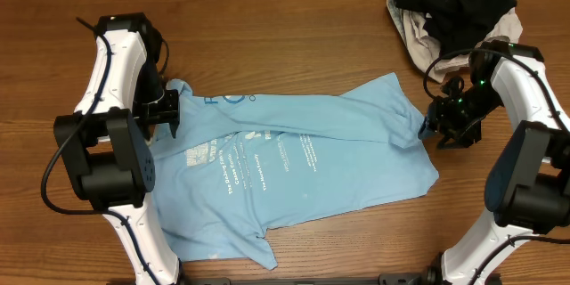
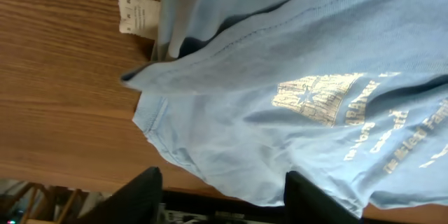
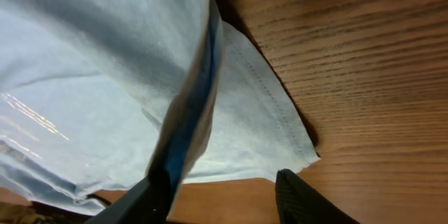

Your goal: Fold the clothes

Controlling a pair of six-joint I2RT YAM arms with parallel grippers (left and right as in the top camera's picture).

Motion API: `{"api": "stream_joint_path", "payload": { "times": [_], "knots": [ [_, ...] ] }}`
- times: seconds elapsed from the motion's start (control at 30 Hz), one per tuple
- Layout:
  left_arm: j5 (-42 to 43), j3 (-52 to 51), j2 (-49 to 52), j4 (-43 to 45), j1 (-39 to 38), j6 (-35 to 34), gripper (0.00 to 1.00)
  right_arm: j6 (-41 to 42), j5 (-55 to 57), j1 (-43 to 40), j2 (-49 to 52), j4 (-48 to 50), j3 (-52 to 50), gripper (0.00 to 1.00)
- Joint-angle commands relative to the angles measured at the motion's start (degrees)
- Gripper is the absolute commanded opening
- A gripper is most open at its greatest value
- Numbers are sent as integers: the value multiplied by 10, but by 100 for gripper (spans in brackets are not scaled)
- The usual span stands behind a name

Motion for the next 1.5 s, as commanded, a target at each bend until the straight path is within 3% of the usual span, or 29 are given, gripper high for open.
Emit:
{"api": "stream_joint_path", "payload": {
  "times": [0.0,0.27,0.43,0.53,1.07,1.1,1.2,1.3,1.33,1.47],
  "knots": [
    [1,14,-20,2,0,6,64,-2,-3,-2,-22,-8,32,55],
    [50,105,-20,89,0,38,90,-2,-20,9,-45,-16,142,63],
    [126,69,-10,223,-1,90,93,-2,-19,36,-46,-5,157,66],
    [150,49,2,269,-1,107,89,-2,-18,48,-46,4,156,66],
    [167,38,76,305,-2,128,65,0,-18,60,-46,17,156,66],
    [166,38,80,307,-2,128,60,0,-19,60,-46,19,156,66],
    [148,38,81,316,-2,120,30,0,-21,60,-46,24,156,66],
    [118,38,81,318,0,104,9,1,-21,60,-46,27,156,65],
    [104,38,81,318,0,96,4,1,-21,60,-46,28,156,65],
    [49,38,81,323,2,73,4,0,-21,61,-46,32,156,64]
  ]
}}
